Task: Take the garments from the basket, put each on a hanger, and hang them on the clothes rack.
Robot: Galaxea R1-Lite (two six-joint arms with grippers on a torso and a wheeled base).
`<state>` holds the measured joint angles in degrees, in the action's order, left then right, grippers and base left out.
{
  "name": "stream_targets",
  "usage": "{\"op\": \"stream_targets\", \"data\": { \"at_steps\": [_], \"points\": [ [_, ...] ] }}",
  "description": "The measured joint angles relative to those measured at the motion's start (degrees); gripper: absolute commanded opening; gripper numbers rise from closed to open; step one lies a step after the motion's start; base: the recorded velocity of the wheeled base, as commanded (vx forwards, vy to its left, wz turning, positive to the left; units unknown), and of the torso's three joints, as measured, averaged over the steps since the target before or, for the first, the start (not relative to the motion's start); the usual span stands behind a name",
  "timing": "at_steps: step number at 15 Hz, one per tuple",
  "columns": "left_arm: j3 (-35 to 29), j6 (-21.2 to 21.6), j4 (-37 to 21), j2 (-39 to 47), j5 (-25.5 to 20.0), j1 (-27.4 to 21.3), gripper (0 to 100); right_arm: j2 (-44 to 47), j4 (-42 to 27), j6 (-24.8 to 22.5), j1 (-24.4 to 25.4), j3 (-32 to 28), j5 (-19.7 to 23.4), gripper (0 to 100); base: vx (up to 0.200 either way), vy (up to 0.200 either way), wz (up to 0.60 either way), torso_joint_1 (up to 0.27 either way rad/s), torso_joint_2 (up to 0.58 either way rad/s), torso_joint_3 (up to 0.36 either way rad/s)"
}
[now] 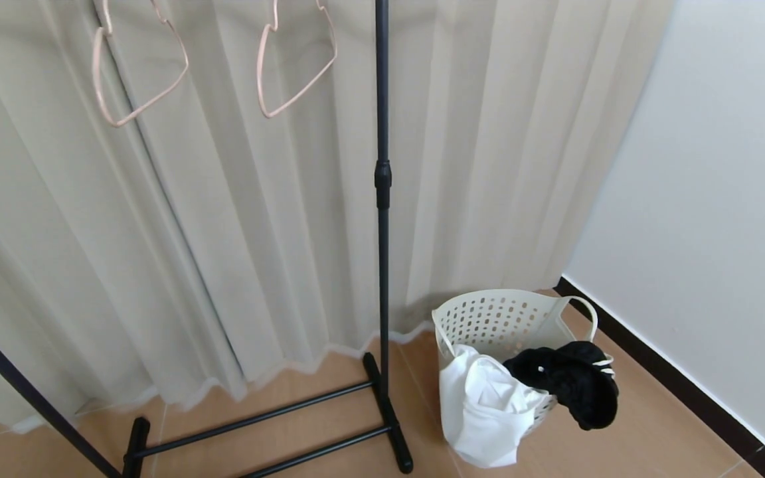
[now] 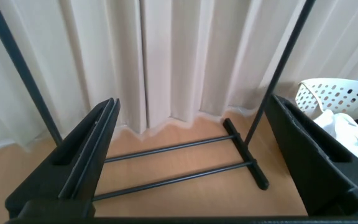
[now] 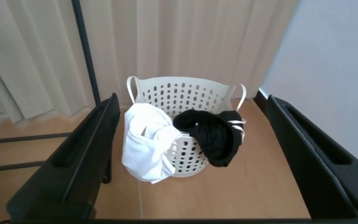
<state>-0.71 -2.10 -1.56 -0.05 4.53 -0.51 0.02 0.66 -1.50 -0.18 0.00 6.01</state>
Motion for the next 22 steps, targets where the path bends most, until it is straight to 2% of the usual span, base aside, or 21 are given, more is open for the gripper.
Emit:
{"op": "stream_targets", "data": {
  "at_steps": [1, 11, 22],
  "points": [
    [0.0, -0.01, -0.02, 0.0, 0.0, 0.0, 100, 0.0, 0.0, 0.02, 0.0, 0.0, 0.0, 100, 0.2, 0.0, 0.0, 0.002, 0.0, 0.002],
    [0.0, 0.18, -0.07, 0.0, -0.13, -0.01, 100, 0.0, 0.0, 0.02, 0.0, 0.0, -0.02, 100, 0.0, 0.0, 0.0, 0.0, 0.0, 0.0],
    [-0.09, -0.04, -0.16, 0.0, -0.18, 0.0, 100, 0.0, -0.01, 0.02, 0.0, 0.0, -0.02, 100, 0.0, 0.0, 0.0, 0.002, 0.0, -0.179]
  ]
}}
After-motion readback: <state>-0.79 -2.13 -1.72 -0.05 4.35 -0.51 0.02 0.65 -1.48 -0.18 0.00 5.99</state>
